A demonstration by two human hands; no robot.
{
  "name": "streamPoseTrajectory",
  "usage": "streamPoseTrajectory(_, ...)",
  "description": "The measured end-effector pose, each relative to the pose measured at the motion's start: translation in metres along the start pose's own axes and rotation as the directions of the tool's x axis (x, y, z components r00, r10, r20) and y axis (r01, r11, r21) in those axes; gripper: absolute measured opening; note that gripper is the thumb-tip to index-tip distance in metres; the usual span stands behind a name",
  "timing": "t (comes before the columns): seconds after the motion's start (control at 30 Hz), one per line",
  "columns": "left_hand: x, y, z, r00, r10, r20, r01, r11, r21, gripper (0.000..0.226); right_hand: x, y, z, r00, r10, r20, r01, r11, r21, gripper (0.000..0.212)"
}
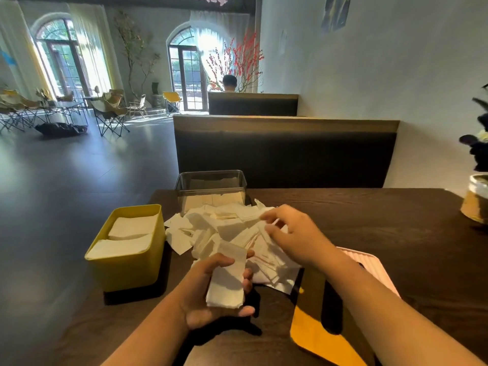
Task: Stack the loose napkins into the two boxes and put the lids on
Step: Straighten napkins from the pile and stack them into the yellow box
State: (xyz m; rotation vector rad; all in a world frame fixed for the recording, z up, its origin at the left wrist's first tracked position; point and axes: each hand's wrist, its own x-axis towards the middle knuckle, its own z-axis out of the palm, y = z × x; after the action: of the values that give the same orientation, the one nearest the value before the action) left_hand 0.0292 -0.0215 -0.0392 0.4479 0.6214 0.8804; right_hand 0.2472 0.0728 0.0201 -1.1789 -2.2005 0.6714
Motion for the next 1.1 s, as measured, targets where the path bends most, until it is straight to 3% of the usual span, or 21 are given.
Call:
streamPoseTrajectory(0.1,0.001,0.004,-0.008,0.998,0.069,0.001,-0.068,0.992,-0.108,0.070,0.022,0.013,-0.012,0.997,0.023,-0.077,-0.041,0.970,-0.240,0.030)
streamPoseTrajectory(0.2,0.003,0.006,-0.011,0.992,0.124,-0.020,-0.126,0.975,-0.183,0.068,0.041,0.012,-0.013,0.999,-0.026,0.027,0.035,0.879,-0.476,0.045)
streamPoseTrajectory(0.33,0.007,0.008,-0.013,0.980,0.171,-0.098,-0.188,0.962,-0.200,0.062,0.065,-0.003,-0.004,0.984,-0.087,0.154,0.156,0.834,-0.530,0.054)
streamPoseTrajectory(0.43,0.005,0.009,-0.011,0.975,0.188,-0.122,-0.211,0.954,-0.213,0.056,0.081,-0.008,0.009,0.966,-0.038,0.257,0.181,0.806,-0.564,0.056)
streamPoseTrajectory(0.53,0.005,0.009,-0.012,0.970,0.191,-0.152,-0.222,0.951,-0.217,0.057,0.088,-0.009,0.014,0.941,0.060,0.333,0.136,0.833,-0.536,0.040)
streamPoseTrajectory(0.63,0.007,0.009,-0.014,0.972,0.180,-0.152,-0.212,0.950,-0.231,0.063,0.090,-0.006,0.015,0.956,0.027,0.292,0.139,0.835,-0.533,0.018)
streamPoseTrajectory(0.83,0.006,0.010,-0.012,0.967,0.185,-0.176,-0.223,0.947,-0.230,0.060,0.090,-0.008,0.007,0.986,-0.060,0.156,0.135,0.840,-0.526,0.017)
streamPoseTrajectory(0.97,0.004,0.011,-0.011,0.956,0.191,-0.221,-0.242,0.942,-0.232,0.058,0.083,-0.020,-0.003,0.992,-0.121,-0.025,0.107,0.942,-0.317,0.020)
streamPoseTrajectory(1.1,0.004,0.009,-0.009,0.957,0.209,-0.200,-0.254,0.938,-0.235,0.055,0.068,-0.057,-0.012,0.992,-0.126,-0.011,0.125,0.990,-0.071,0.015)
